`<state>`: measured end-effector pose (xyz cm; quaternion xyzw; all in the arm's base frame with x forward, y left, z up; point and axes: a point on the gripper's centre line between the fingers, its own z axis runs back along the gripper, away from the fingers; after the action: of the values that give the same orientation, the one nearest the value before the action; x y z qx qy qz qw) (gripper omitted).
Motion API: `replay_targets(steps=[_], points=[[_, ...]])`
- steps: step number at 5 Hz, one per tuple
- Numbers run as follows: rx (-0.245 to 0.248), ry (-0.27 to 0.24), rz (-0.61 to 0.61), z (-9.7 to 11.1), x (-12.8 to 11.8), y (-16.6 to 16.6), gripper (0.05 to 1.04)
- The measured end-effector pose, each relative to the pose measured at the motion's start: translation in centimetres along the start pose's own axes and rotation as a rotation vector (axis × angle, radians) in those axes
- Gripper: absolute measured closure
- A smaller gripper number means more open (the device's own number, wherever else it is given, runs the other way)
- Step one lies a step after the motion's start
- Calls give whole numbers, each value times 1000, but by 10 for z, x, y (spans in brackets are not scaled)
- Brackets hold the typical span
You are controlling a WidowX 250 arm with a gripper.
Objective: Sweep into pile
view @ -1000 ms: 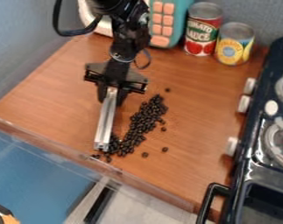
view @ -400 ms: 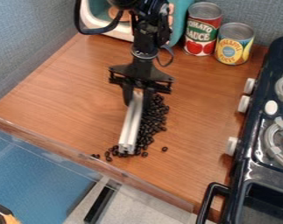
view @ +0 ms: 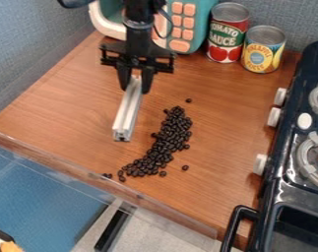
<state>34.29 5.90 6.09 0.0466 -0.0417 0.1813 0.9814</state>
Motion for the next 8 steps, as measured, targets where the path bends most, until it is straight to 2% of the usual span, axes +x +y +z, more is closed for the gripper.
replay_targets(steps=[1, 2, 3, 4, 5, 6, 7, 8], points=[[8, -82, 26, 4, 15, 21, 705], [47, -176, -5, -8, 26, 31, 705], [26, -224, -105, -22, 29, 26, 705], [31, -253, -151, -26, 31, 31, 705], [69, -245, -174, -39, 32, 35, 705], [128, -244, -207, -47, 35, 31, 649], [196, -260, -189, -52, 42, 28, 347], [189, -292, -172, -52, 38, 28, 126]])
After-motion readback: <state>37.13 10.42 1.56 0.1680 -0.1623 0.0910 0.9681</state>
